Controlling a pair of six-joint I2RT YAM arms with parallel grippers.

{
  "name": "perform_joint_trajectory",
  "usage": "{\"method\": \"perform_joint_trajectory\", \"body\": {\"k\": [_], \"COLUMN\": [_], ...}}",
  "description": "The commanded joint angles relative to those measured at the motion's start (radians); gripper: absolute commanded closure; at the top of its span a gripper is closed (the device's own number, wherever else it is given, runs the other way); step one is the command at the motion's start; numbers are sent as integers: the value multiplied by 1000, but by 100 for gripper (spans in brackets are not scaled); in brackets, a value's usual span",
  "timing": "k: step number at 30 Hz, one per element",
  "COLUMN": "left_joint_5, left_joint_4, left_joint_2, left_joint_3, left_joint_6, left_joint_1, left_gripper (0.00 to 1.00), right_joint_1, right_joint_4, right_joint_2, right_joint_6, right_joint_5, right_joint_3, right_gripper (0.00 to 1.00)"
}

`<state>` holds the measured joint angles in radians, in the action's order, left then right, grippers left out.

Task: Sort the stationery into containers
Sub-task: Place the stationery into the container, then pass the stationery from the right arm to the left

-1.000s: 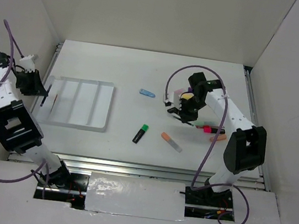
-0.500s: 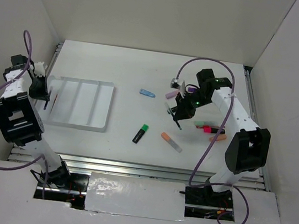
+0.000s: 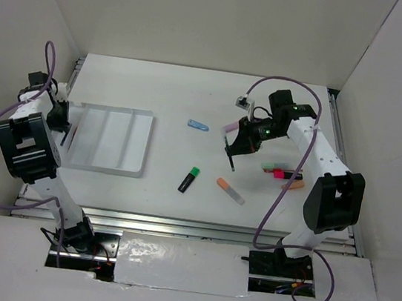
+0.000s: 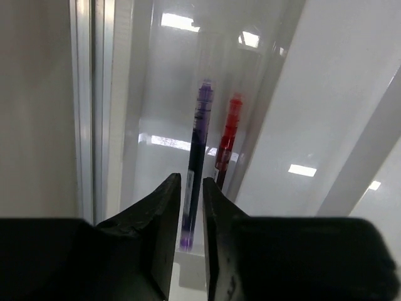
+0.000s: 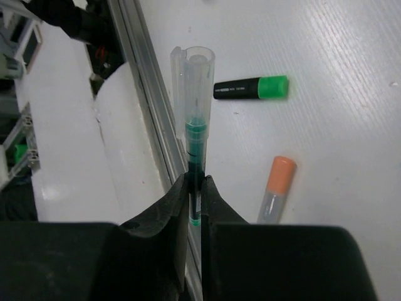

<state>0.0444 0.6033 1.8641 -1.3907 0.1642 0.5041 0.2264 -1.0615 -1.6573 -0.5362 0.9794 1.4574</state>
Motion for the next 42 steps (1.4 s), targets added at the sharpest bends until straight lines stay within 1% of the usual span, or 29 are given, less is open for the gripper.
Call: {"method": "perform_joint_trajectory", "body": {"k": [1, 3, 5, 6, 9, 10, 12, 13, 15, 16, 17, 18, 19, 21, 22, 23, 24, 25, 26, 27, 28, 30, 33, 35, 36, 37, 39, 40, 42], "left_joint_5": [-35, -31, -20, -8, 90, 239, 427, 622, 760, 854, 877, 877, 911, 893, 888, 893, 896, 903, 920, 925, 930, 948, 969, 991, 1012, 1019, 1020, 1016, 1009], "left_joint_4": [-34, -33, -14, -4, 35, 45, 55, 40, -15, -95, -144, -199, -251, -345, -377, -407, -487, -546, -592, -744, -795, -899, -930, -1002, -1045, -1147, -1220, -1246, -1220], "left_joint_2": [10, 18, 29, 27, -18, -86, -172, -262, -344, -415, -446, -479, -526, -554, -571, -577, -592, -605, -611, -624, -628, -625, -606, -594, -585, -580, -573, -569, -560], "left_joint_3": [-44, -51, -71, -77, -108, -113, -94, -82, -33, -13, 7, 53, 68, 102, 113, 137, 157, 182, 232, 260, 280, 321, 335, 352, 364, 377, 406, 410, 397], "left_joint_6": [27, 37, 40, 40, 31, 31, 20, -17, -92, -200, -257, -311, -401, -465, -526, -557, -590, -671, -719, -805, -834, -906, -959, -1003, -1072, -1106, -1181, -1190, -1163], "left_joint_1": [-6, -6, -9, -9, -3, 2, 4, -10, -45, -106, -143, -144, -270, -358, -434, -465, -495, -550, -568, -588, -622, -659, -677, -693, -703, -708, -717, -720, -731], "left_gripper": [66, 58, 51, 48, 48, 48, 48, 47, 46, 45, 45, 45, 45, 44, 44, 44, 44, 43, 43, 42, 42, 41, 40, 39, 38, 38, 35, 33, 32], "right_joint_1": [-5, -6, -6, -4, -2, 2, 16, 31, 54, 76, 88, 99, 109, 139, 146, 152, 165, 171, 174, 180, 180, 186, 197, 209, 212, 220, 223, 226, 231], "right_joint_4": [84, 121, 184, 204, 297, 351, 400, 435, 465, 484, 492, 504, 533, 557, 566, 566, 567, 572, 578, 600, 613, 649, 669, 664, 664, 669, 682, 684, 686], "right_joint_2": [59, 67, 79, 83, 112, 122, 145, 146, 148, 146, 145, 143, 145, 156, 156, 157, 156, 156, 157, 156, 156, 156, 163, 160, 156, 149, 143, 136, 131], "right_joint_6": [126, 163, 252, 283, 410, 468, 524, 572, 608, 630, 637, 651, 660, 685, 691, 697, 700, 706, 723, 734, 748, 794, 817, 814, 814, 818, 828, 832, 835], "right_joint_5": [91, 105, 113, 114, 130, 142, 151, 162, 169, 180, 183, 188, 196, 194, 196, 200, 203, 205, 211, 214, 219, 238, 237, 234, 234, 238, 242, 242, 245], "right_joint_3": [-6, -11, -26, -32, -58, -63, -77, -77, -72, -68, -65, -62, -63, -65, -60, -51, -45, -42, -39, -38, -38, -37, -23, -11, -8, -6, 0, 9, 20], "right_gripper": [100, 100, 100, 100, 100, 100, 100, 100, 100, 100, 100, 100, 100, 100, 100, 100, 100, 100, 100, 100, 100, 100, 100, 100, 100, 100, 100, 100, 100]}}
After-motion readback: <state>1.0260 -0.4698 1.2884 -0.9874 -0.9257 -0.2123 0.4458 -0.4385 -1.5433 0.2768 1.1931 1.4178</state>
